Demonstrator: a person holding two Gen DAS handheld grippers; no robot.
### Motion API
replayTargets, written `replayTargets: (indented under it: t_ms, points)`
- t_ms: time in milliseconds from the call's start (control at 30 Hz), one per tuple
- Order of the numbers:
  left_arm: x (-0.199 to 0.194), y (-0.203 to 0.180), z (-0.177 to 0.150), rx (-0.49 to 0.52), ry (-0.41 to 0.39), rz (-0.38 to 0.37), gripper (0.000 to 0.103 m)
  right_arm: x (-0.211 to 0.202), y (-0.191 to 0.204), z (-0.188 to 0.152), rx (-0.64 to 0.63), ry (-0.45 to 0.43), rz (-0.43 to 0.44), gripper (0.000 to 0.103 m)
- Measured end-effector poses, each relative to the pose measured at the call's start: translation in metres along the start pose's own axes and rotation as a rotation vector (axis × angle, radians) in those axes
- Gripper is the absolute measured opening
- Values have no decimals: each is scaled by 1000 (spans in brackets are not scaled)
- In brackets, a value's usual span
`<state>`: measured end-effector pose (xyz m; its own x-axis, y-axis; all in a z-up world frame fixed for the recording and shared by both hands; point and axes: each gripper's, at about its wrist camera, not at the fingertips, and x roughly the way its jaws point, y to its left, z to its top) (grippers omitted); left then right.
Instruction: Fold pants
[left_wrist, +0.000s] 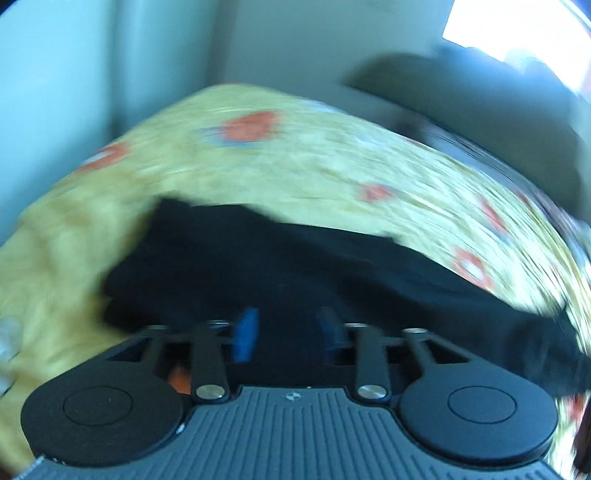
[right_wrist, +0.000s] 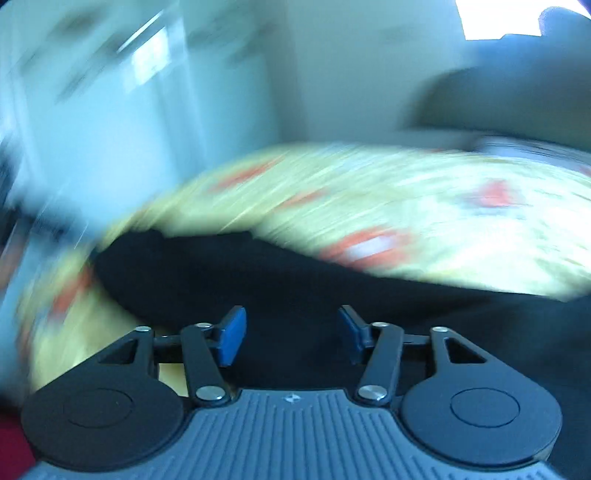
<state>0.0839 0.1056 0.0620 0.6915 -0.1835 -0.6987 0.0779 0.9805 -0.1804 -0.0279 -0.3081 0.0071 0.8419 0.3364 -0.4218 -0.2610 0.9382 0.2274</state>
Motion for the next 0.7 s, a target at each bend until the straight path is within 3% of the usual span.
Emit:
replayTargets:
  t_ms: [33, 100, 133, 267, 400, 433, 533, 633, 700]
  points:
    - [6, -20, -1, 68, -11, -19, 64, -9, -25, 3, 93, -49, -88, 75]
    - [17, -59, -7, 211, -13, -52, 67, -20, -79, 5, 274, -108, -253, 78]
    - [23, -76, -12, 276, -7, -79, 67, -21, -103, 5, 338, -117, -296, 78]
    - [40, -134, -34, 449, 30, -194, 69, -13, -168, 14, 489, -144, -381, 78]
    - [51, -166, -55, 564, 53, -224, 70, 15, -202, 24, 561, -110, -458, 77]
    - [51, -169, -60, 583, 59, -236, 70, 23, -210, 23, 590, -94, -461, 74]
    - [53, -180, -67, 649, 56, -254, 70, 34, -230, 15, 659, -67, -454, 10]
    - [54, -196, -75, 755, 17, -245, 71, 18, -230, 13, 708, -142, -412, 5]
    - [55, -205, -80, 816, -12, -243, 71, -6, -224, 16, 752, -237, -341, 5]
